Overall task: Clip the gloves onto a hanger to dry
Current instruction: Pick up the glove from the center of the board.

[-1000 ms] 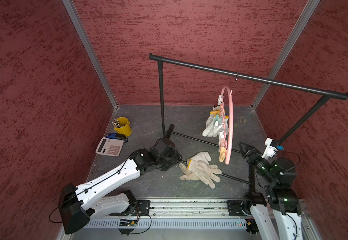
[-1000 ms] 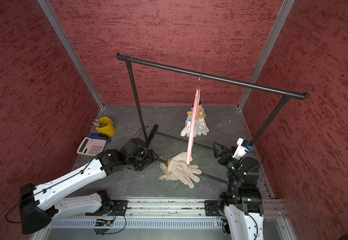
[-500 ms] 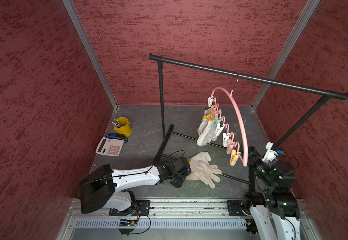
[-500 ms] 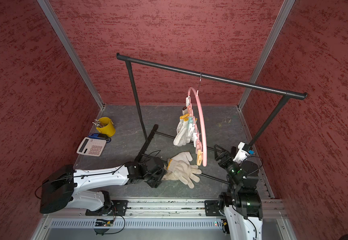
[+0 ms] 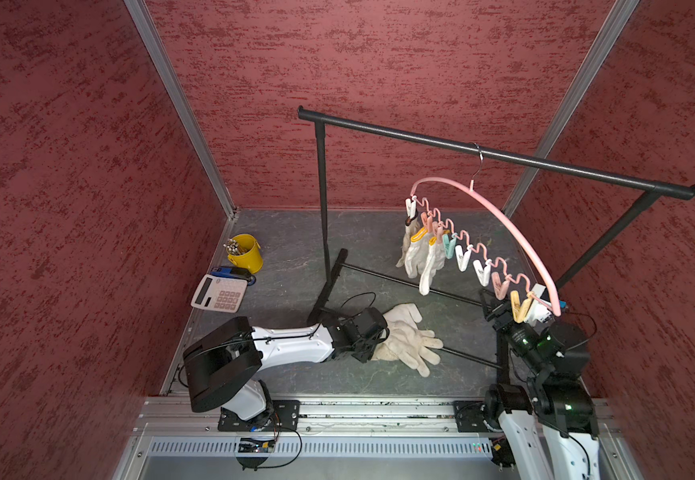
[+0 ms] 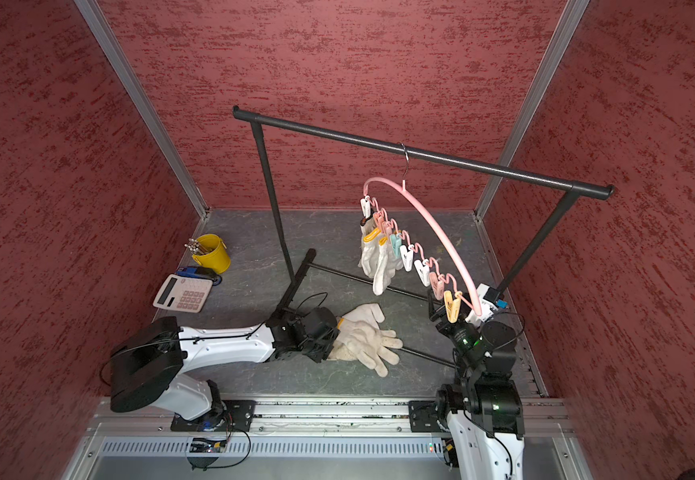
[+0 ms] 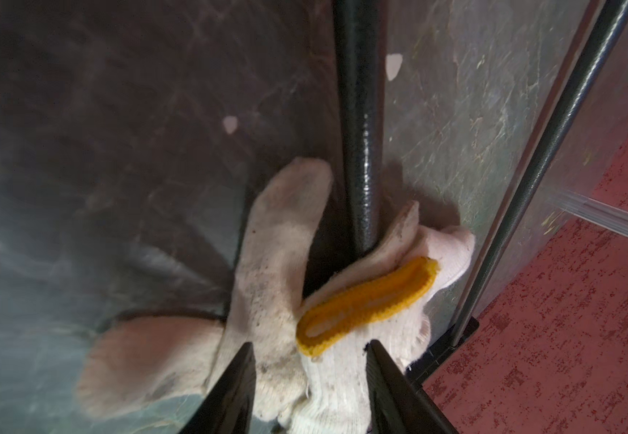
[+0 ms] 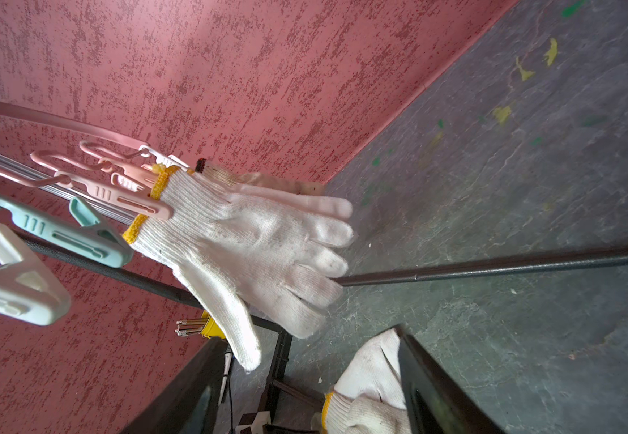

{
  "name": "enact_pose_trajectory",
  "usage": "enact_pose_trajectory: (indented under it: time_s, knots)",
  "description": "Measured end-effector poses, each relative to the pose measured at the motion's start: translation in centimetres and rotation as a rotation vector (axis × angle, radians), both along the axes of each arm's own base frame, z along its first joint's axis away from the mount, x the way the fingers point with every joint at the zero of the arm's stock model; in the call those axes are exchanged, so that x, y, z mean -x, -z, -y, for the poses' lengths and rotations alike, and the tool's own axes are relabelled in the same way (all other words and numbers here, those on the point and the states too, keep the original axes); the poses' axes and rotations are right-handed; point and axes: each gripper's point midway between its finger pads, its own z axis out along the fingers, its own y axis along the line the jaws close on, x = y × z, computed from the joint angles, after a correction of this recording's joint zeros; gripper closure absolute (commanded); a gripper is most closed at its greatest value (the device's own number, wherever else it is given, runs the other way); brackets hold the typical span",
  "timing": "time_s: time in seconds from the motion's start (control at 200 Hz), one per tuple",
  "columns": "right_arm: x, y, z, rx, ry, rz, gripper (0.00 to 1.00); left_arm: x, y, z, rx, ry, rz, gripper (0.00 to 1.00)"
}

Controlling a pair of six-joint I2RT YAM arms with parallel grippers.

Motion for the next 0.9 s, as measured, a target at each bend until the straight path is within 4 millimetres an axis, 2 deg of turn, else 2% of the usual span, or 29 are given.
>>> enact_pose_trajectory:
  time_s: [0.205, 0.471, 0.681, 0.786, 0.902]
  knots:
    - [-0.2, 0.2, 0.0, 0.0, -0.001, -0.01, 0.28, -0.9, 0.7, 1.0, 0.024, -0.004, 0.009, 0.62]
    - [-0.3, 0.4, 0.0, -0.001, -0.001, -0.017, 0.29, -1.1, 0.4, 1.8, 0.05, 0.01, 0.025, 0.87]
    - [-0.3, 0.4, 0.0, 0.001, -0.002, -0.017, 0.29, -1.1, 0.2, 2.1, 0.046, 0.053, 0.042, 1.0]
    - [-0.3, 0.4, 0.0, 0.003, -0.002, -0.018, 0.29, -1.1, -0.6, 2.2, 0.035, 0.092, 0.067, 1.0]
    - [-0.3, 0.4, 0.0, 0.003, -0.002, -0.017, 0.29, -1.2, -2.4, 2.3, 0.036, 0.148, 0.119, 1.0]
